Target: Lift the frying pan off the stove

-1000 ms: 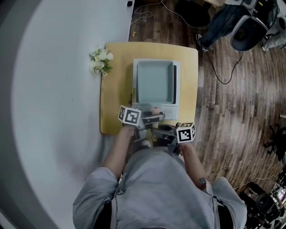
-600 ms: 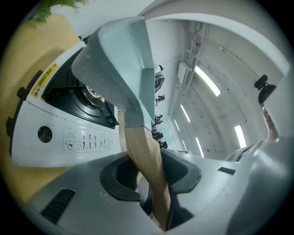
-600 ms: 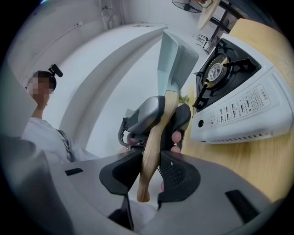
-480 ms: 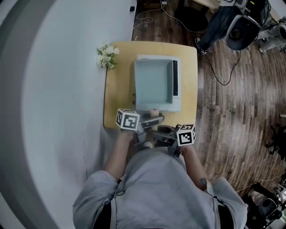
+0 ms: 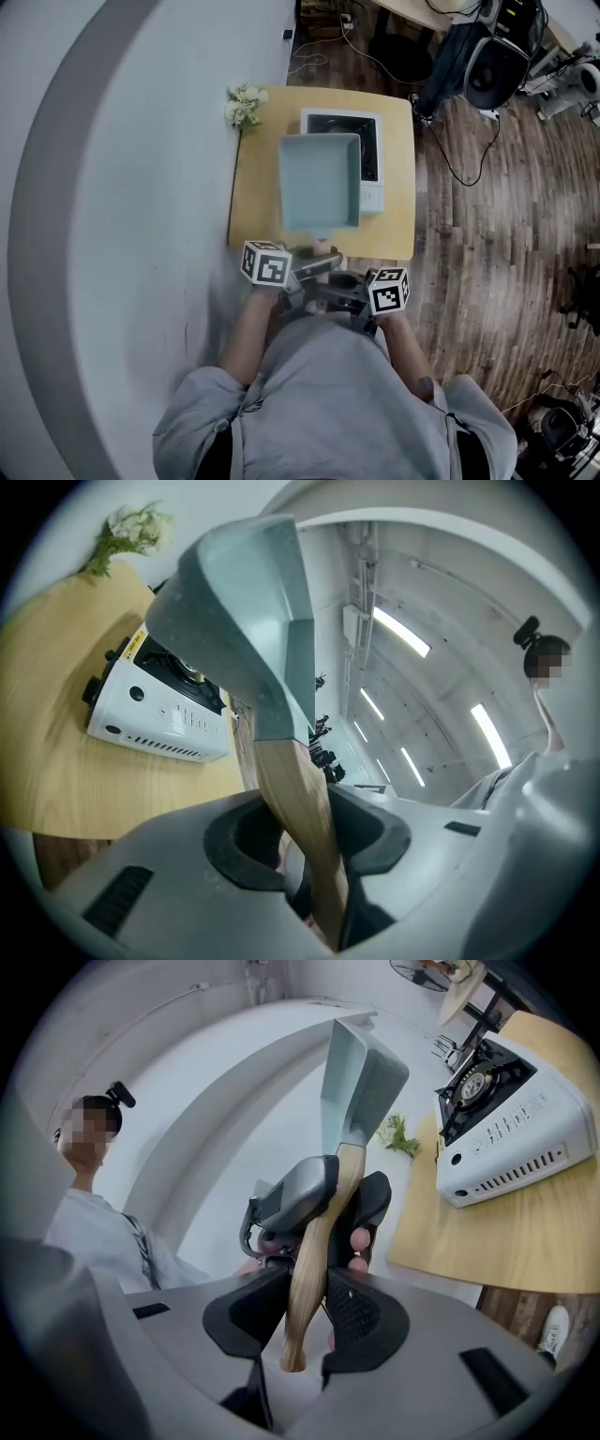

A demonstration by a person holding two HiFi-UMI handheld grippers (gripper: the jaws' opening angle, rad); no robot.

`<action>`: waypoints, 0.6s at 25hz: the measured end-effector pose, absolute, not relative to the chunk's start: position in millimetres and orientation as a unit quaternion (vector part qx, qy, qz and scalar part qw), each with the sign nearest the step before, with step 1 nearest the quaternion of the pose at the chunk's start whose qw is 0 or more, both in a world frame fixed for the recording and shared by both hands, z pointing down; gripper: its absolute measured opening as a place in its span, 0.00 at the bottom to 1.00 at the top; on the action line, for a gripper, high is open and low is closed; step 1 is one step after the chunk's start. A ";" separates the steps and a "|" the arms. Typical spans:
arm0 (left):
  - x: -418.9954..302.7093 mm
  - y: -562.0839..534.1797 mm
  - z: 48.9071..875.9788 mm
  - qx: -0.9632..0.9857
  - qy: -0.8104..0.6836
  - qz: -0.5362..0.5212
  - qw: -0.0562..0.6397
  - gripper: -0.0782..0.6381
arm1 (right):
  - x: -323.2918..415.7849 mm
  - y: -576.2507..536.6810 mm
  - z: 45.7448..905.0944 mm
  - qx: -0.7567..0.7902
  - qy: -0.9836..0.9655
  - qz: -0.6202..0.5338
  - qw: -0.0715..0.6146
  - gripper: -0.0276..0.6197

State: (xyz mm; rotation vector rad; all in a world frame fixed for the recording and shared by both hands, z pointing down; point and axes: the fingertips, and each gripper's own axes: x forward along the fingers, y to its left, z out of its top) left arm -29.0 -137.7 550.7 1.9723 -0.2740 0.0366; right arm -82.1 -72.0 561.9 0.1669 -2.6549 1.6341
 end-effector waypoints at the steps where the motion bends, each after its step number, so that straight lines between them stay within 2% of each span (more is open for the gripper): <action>1: -31.1 -128.1 547.0 0.836 -0.118 0.014 0.536 0.28 | -84.0 -62.2 559.6 0.051 -0.853 0.519 0.009 0.22; 15: -45.1 -9.5 495.9 0.875 -0.130 -0.001 0.466 0.28 | -95.6 55.2 518.4 0.035 -0.890 0.455 -0.004 0.22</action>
